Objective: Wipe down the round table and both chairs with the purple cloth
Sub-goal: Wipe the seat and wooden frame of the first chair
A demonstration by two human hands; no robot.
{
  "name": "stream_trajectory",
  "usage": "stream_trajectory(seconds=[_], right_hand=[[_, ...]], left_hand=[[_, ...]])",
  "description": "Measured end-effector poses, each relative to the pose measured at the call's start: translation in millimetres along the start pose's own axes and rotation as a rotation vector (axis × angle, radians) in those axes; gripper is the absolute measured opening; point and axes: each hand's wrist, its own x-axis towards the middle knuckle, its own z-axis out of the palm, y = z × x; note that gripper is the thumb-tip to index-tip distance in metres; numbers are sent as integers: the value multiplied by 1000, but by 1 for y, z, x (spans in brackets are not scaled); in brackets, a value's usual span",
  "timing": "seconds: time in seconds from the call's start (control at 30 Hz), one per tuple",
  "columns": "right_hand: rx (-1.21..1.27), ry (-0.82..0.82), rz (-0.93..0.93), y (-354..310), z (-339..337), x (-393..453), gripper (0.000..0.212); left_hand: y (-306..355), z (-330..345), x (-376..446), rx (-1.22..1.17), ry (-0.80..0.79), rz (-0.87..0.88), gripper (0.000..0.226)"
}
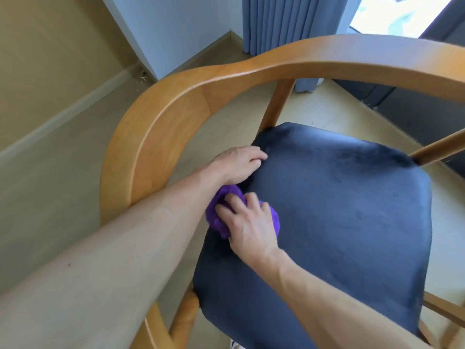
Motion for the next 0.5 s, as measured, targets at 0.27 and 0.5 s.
stream_trajectory(seconds=[0.27, 0.5], right_hand=[[-13, -46, -541, 24, 4, -75, 31], [-1, 129, 260, 30, -12, -5, 41]], left_hand=[[-8, 8, -12, 67, -95, -9, 57], [-6, 10, -9, 21, -62, -30, 58]])
